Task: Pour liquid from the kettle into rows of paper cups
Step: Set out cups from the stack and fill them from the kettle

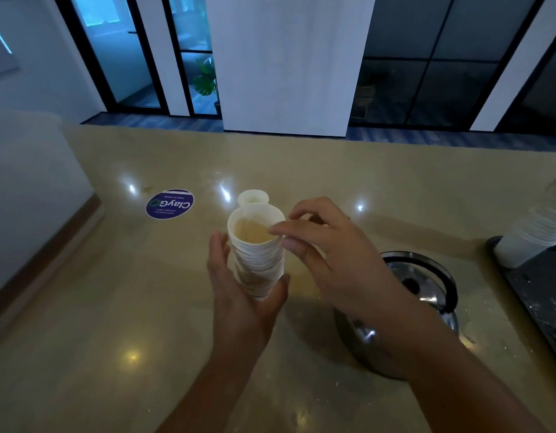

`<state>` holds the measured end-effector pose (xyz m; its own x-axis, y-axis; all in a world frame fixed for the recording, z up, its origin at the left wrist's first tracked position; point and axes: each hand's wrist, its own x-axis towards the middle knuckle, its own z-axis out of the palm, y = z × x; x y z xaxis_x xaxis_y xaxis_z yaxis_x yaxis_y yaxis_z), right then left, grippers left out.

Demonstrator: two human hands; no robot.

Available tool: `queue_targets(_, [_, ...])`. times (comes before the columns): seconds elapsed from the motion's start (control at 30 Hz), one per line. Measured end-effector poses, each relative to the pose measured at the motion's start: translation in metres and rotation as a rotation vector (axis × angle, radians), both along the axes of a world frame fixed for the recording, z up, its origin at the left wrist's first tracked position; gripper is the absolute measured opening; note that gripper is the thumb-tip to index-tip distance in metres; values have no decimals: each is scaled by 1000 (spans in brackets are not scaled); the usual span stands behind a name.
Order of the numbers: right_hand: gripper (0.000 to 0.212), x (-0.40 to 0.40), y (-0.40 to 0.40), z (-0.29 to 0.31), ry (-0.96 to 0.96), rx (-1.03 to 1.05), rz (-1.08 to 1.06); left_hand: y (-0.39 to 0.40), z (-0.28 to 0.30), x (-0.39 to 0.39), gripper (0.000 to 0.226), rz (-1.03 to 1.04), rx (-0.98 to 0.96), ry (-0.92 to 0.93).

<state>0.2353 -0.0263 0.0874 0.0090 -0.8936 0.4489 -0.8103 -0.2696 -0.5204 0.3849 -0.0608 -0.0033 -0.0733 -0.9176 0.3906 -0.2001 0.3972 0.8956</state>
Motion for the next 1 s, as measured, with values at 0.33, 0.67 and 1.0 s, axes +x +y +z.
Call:
queue_targets(0.33, [22,-7,-10,3,59,28,-7,-11,3,-1,97,-25,-16,-37])
queue_targets(0.67, [16,-4,-11,4,142,27,19,-15,-4,-3,111,-24,36,-88])
queue_targets(1.0, [19,-14,-14,5,115,-146,35,-15,-3,-3,110,-10,31,-178])
